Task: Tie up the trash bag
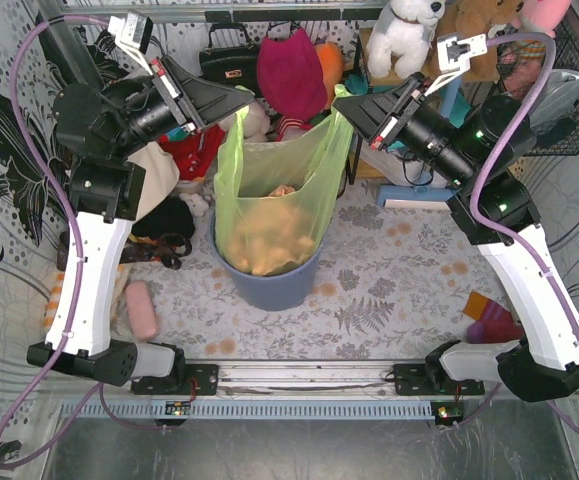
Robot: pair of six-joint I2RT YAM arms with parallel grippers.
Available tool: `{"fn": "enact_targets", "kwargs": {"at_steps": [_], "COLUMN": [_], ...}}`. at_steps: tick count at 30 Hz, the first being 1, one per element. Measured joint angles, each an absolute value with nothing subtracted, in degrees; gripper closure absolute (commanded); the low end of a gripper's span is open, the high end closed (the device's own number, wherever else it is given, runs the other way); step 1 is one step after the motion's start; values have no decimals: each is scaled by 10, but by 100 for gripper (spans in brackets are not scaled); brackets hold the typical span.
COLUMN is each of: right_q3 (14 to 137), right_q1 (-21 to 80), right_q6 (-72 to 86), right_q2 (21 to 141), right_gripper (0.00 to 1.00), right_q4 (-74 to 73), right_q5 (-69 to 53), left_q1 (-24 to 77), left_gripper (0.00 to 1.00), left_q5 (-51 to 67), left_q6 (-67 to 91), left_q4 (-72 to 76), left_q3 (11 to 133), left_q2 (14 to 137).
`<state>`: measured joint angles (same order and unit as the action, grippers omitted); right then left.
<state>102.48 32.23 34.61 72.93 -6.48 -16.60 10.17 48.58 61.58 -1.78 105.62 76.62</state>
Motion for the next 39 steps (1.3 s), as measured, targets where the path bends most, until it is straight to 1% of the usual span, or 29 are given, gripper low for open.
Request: {"fn": "enact_targets", "kwargs": {"at_steps": [5,10,14,17,22,24,26,27,28,29,30,31,33,39], "right_q3": [1036,1133,1189,1184,1082,1039,1001,984,973,967,964,964,964,988], "right_q1": [322,322,322,322,322,322,322,322,322,322,322,322,322,322], "right_q6": [340,329,320,319,319,319,319,320,321,321,321,321,324,332], "right_q2": [733,775,799,796,750,731,716,709,705,703,702,702,702,716], "right_gripper": [100,100,100,100,100,100,100,93,81,70,62,60,57,54], "right_q4": [-70,-107,-118,-115,-100,-98,-94,-91,-90,-88,-84,-81,-70,-65], "right_q5": [-164,-163,-165,-165,-161,-157,-151,-149,-149,-149,-150,-150,-156,-185], "left_q1": [101,101,101,101,101,101,101,101,101,101,101,101,101,101], "left_gripper": [100,100,100,100,100,95,78,69,59,52,48,45,43,42], "left_q5": [486,489,492,491,488,486,486,486,487,488,489,491,496,517], "left_q6": [620,630,634,632,621,621,623,626,629,634,635,639,646,625], "left_q4": [-22,-22,-15,-7,-2,3,7,9,10,13,18,20,29,23], "left_q3": [1091,1158,1181,1164,1075,1039,1010,999,995,994,994,996,1005,1014], "left_q2": [784,799,798,790,761,756,756,757,760,762,764,765,765,752]}}
